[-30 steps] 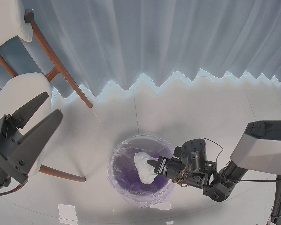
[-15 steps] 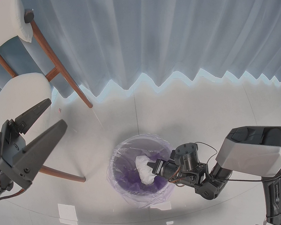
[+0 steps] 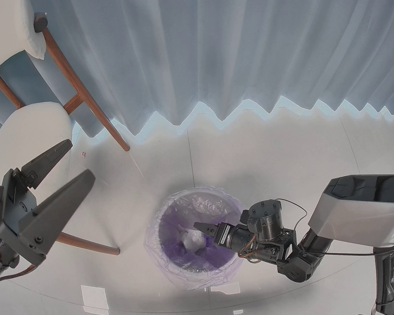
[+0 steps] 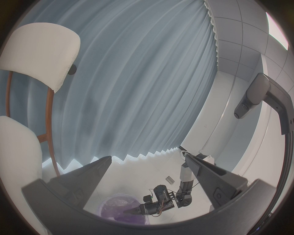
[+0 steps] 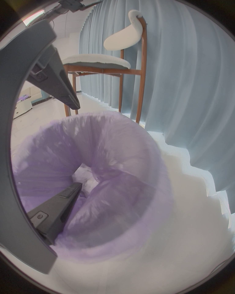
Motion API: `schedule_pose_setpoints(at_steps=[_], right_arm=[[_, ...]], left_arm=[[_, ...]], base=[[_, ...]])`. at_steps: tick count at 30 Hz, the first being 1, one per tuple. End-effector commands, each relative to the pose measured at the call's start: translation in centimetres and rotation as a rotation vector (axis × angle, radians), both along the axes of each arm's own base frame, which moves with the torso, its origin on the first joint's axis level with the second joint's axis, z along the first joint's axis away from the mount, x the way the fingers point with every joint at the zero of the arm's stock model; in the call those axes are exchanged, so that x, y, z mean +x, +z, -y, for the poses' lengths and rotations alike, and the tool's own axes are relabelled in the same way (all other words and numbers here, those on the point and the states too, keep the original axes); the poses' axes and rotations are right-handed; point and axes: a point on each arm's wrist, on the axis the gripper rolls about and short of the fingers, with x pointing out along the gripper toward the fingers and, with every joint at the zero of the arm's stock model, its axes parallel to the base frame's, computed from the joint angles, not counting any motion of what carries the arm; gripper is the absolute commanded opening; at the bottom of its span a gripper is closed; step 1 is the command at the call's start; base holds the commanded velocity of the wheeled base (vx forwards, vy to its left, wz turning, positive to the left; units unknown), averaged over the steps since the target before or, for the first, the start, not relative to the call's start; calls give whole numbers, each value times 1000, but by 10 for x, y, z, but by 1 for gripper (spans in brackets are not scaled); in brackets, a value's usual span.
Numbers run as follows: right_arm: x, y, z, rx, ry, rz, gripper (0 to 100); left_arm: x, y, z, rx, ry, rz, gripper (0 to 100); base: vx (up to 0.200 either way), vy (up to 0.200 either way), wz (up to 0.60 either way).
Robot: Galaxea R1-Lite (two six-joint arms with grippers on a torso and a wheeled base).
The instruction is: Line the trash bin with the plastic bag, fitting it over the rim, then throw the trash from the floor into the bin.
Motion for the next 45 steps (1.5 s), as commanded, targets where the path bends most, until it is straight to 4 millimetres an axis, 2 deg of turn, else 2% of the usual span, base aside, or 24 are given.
schedule_pose_setpoints(at_steps=[1, 6, 9, 13, 16, 21, 23, 29, 31, 32, 35, 39, 45], right_arm=[[-21, 35, 3, 41, 39, 39, 100], [-39, 71, 17, 83, 48, 90, 100], [-57, 94, 33, 88, 47, 120, 100], [-74, 125, 56, 72, -65, 192, 100], [-90, 138, 75, 47, -136, 238, 100], [-122, 152, 104, 39, -126, 316, 100], [-128, 158, 115, 56, -150, 339, 100], [-130, 153, 159, -4, -306, 371, 100], [-137, 151, 182, -78, -383, 423, 100], [-138, 152, 185, -84, -392, 432, 100], [-171, 161, 217, -132, -503, 568, 100], [-216, 151, 240, -273, -579, 674, 100], [-266, 137, 254, -362, -654, 748, 100]], left_arm=[[0, 0, 0, -1, 1, 2, 100], [-1, 2, -1, -7, 3, 7, 100], [-1, 2, -1, -9, 9, 9, 100], [-2, 1, -2, -7, 16, 8, 100], [-1, 0, -2, -11, 43, 2, 100], [0, 0, -3, -24, 94, -6, 100], [0, -1, -4, -25, 110, -13, 100], [-6, -16, -17, -14, 200, -44, 100], [-12, -23, -29, -7, 264, -39, 100], [-13, -24, -30, -6, 272, -38, 100], [-28, -36, -49, 6, 390, -38, 100], [-51, -45, -66, 4, 537, -15, 100], [-82, -64, -77, 9, 659, -23, 100]], base=[[0, 0, 0], [0, 0, 0], [0, 0, 0], [0, 0, 0], [0, 0, 0], [0, 0, 0], [0, 0, 0], [0, 0, 0], [0, 0, 0], [0, 0, 0], [0, 0, 0], [0, 0, 0], [0, 0, 0]])
